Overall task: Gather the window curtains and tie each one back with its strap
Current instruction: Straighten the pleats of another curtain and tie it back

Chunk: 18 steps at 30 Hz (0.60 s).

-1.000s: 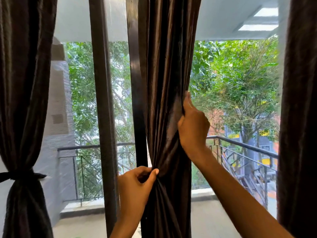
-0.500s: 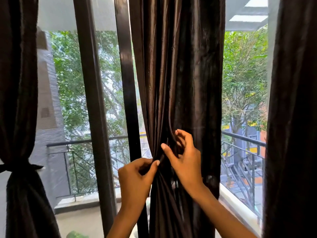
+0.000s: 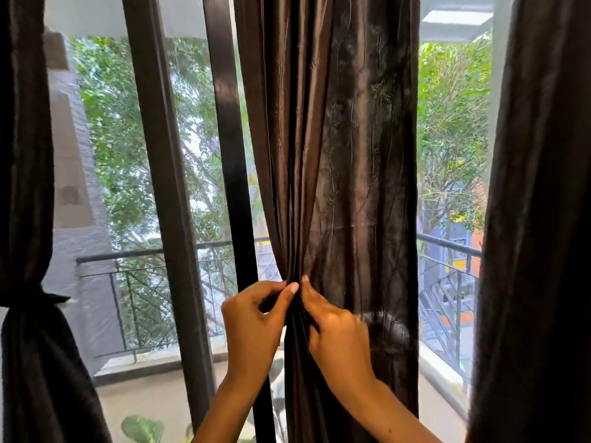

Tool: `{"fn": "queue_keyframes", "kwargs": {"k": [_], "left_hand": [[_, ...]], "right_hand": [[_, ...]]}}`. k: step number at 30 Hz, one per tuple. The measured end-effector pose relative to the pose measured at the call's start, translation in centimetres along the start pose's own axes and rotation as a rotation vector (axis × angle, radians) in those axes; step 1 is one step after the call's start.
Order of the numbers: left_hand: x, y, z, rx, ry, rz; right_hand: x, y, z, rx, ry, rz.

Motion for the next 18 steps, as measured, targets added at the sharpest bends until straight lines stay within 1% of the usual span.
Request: {"fn": "queue_keyframes", "kwargs": {"k": [4,6,8,9,10,11,13,14,15,17,18], "left_hand": [[-0.3,-0.3,0.0,-0.023,0.02,0.003],[-0.5,-0.8,-0.4,-0.021,0.036,-0.035],[-0.9,-1.2,-1.0,-0.034,0.043,-0.062],[-1.1,-1.5,-1.3,-0.045,0.039,-0.068],[-1.4,-1.8,-1.6,-0.054,0.031,-0.071],[-1.7,-2.0,-1.9,-0.062,0.022,-0.074],[-2.1,-2.4,-2.2,-0.072,0.013,-0.079],[-2.2,-2.5,-2.3,-0.075,0.018,-0.079],[-2.2,-2.6,-2.3,-0.082,0.026,-0.072],[-2.3,-2.8,-2.3,-0.12,0.028,-0.028],[-2.4,-2.8,-2.3,-0.141,0.023,0.001]], "right_hand": [[-0.7,-0.1,0.9,-0.098,-0.222,-0.047],[-1.3,0.4,0.7,-0.177,-0.436,-0.107],[-1.8,1.6,-0.6,-0.235,-0.627,-0.258],[-2.3,2.1,-1.6,-0.22,-0.674,-0.377],[-2.8,2.4,-3.0,-0.16,-0.634,-0.486],[-3.3,2.9,-4.7,-0.052,-0.521,-0.558],[-4.6,3.7,-9.0,0.188,-0.215,-0.596],[-5.3,3.7,-11.2,0.269,-0.087,-0.604],[-5.6,4.0,-13.8,0.328,-0.009,-0.603],[-5.8,3.9,-18.4,0.443,0.025,-0.664],[-5.8,3.8,-20.0,0.493,0.014,-0.762]]}}
Point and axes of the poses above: each hand's wrist, its own z-axis away from the middle knuckle, its own x-axis out of the palm, y = z × x, the point moved 1 cm from there along -z, towards the middle knuckle, and after that the axes turned 15 degrees about z, right-handed, at the moved point
